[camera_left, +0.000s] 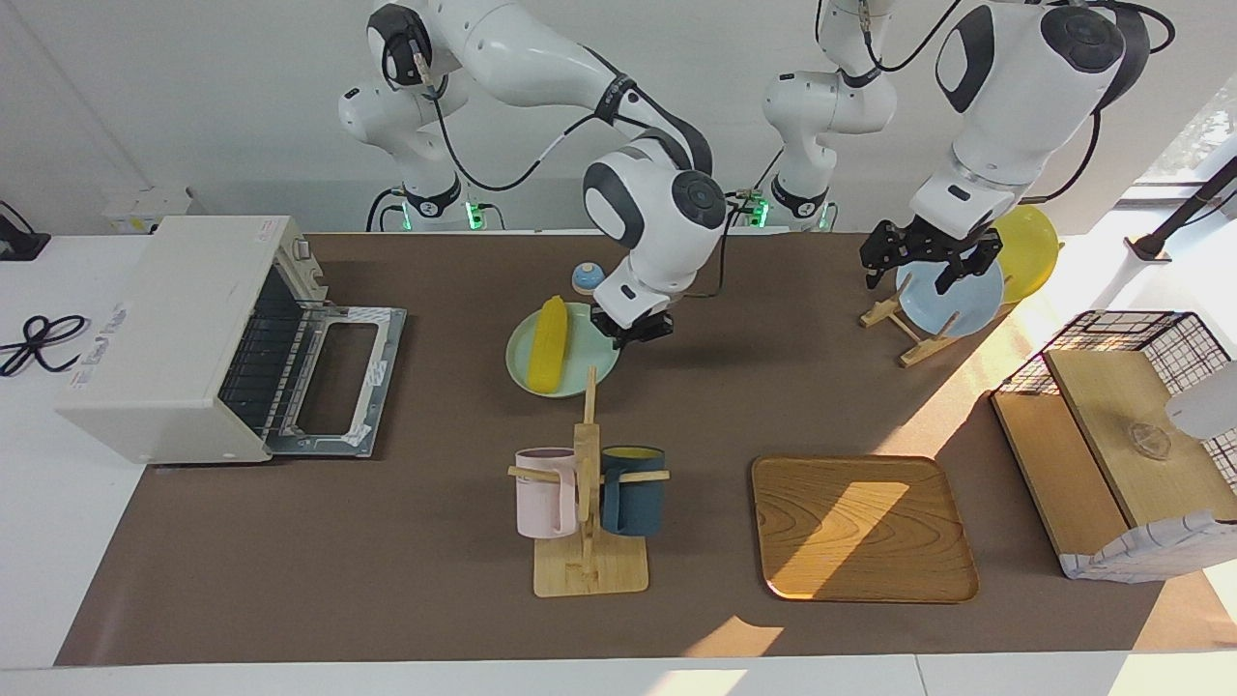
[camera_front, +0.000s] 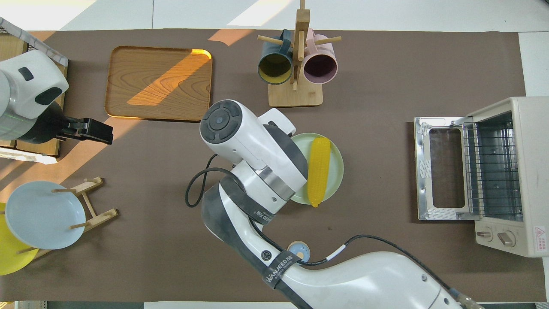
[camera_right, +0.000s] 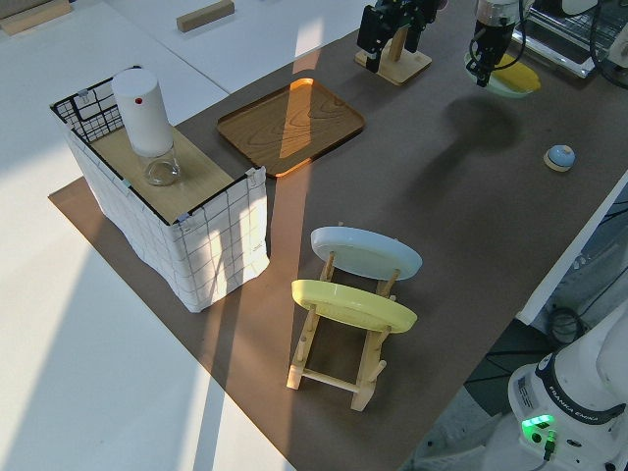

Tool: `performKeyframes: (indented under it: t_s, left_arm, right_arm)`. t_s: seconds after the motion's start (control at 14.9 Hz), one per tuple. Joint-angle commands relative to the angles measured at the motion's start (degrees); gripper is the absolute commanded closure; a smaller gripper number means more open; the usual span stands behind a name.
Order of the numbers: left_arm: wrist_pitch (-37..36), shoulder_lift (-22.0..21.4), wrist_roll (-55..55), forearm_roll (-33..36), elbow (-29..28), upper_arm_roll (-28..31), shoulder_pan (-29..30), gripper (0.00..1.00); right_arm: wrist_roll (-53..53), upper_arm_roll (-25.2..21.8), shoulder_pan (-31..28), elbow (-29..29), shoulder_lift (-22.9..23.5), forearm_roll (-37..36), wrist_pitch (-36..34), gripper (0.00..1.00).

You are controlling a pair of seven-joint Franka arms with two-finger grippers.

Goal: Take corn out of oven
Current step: 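Pull the green plate with corn out and set it on the table, then release the plate with the right gripper while the left gripper reaches the corn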

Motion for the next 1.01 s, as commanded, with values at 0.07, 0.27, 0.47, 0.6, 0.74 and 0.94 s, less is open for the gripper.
performKeyframes:
  t_s: [0.07, 0.27, 0.47, 0.6, 0.74, 0.94]
  left_arm:
    - [0.91, -0.48, 0.02, 1.10, -0.44, 0.16, 0.64, 0.00]
    - [1.00, -0.48, 0.02, 1.10, -0.44, 0.16, 0.72, 0.00]
    - [1.00, -0.48, 0.02, 1.10, -0.44, 0.16, 1.07, 0.00]
    - [1.09, -0.48, -0.07, 1.10, -0.44, 0.16, 1.08, 0.00]
    - [1.09, -0.48, -0.07, 1.10, -0.52, 0.07, 1.08, 0.00]
    - [1.44, -0.48, 0.02, 1.10, -0.52, 0.07, 0.47, 0.00]
  right_arm:
    - [4.09, 1.43, 0.67, -1.25, 0.92, 1.93, 8.58, 1.00]
    - [8.22, 1.43, 0.15, -7.59, 0.13, 5.89, 20.02, 1.00]
    - [8.66, 1.43, -0.38, -8.31, 0.13, 6.07, 23.46, 0.73]
    - [7.45, 1.26, -0.82, -6.73, -0.13, 5.03, 21.20, 0.67]
    - [2.10, 0.99, -3.97, -4.36, -1.18, 4.41, 16.03, 0.69]
    - [-2.05, 0.91, -9.15, -4.52, -5.30, 3.61, 8.47, 0.85]
